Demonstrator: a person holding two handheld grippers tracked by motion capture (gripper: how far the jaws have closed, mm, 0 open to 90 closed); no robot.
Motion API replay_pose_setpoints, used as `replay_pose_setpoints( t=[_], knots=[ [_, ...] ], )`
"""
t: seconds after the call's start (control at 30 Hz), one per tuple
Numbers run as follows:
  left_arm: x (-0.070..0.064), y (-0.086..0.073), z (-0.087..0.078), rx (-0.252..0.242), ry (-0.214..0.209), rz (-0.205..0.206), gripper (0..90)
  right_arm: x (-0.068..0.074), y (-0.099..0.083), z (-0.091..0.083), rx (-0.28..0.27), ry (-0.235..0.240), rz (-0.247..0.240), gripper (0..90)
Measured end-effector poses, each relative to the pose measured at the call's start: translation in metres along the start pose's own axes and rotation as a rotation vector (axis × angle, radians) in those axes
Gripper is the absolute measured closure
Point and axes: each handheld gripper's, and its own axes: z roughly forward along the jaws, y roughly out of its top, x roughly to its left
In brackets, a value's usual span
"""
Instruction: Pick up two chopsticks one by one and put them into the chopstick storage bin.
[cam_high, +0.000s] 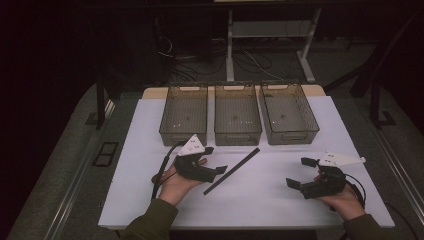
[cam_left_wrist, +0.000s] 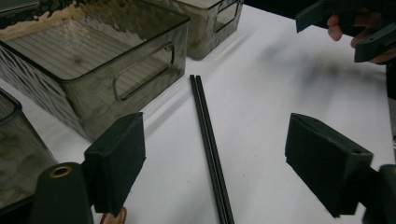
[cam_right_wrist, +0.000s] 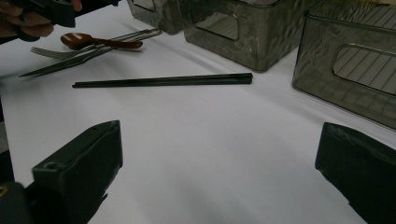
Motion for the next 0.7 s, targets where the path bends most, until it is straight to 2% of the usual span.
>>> replay_pose_setpoints(
  t=[0.1, 0.17, 0.33, 0.4, 0.47, 0.7],
  knots=[
    [0.0, -0.005, 0.006, 0.016, -0.015, -0.008, 31.5, 0.0, -0.001, 0.001, 0.0, -0.002, -0.004, 0.3],
    [-0.001, -0.007, 0.011, 0.038, -0.008, -0.018, 36.8, 0.001, -0.001, 0.001, 0.002, -0.002, -0.004, 0.2],
    [-0.004, -0.01, 0.015, 0.066, -0.005, -0.006, 48.6, 0.0, -0.001, 0.001, 0.002, -0.005, -0.006, 0.2],
    [-0.006, -0.011, 0.018, 0.079, 0.008, -0.008, 53.7, 0.0, -0.001, 0.001, 0.004, -0.007, -0.006, 0.2],
    [-0.006, -0.012, 0.021, 0.085, -0.002, -0.013, 58.3, 0.0, -0.001, 0.002, 0.004, -0.007, -0.012, 0.3],
    [-0.006, -0.016, 0.031, 0.125, -0.018, -0.029, 68.5, 0.0, -0.003, 0.003, 0.012, -0.012, -0.014, 0.2]
  ],
)
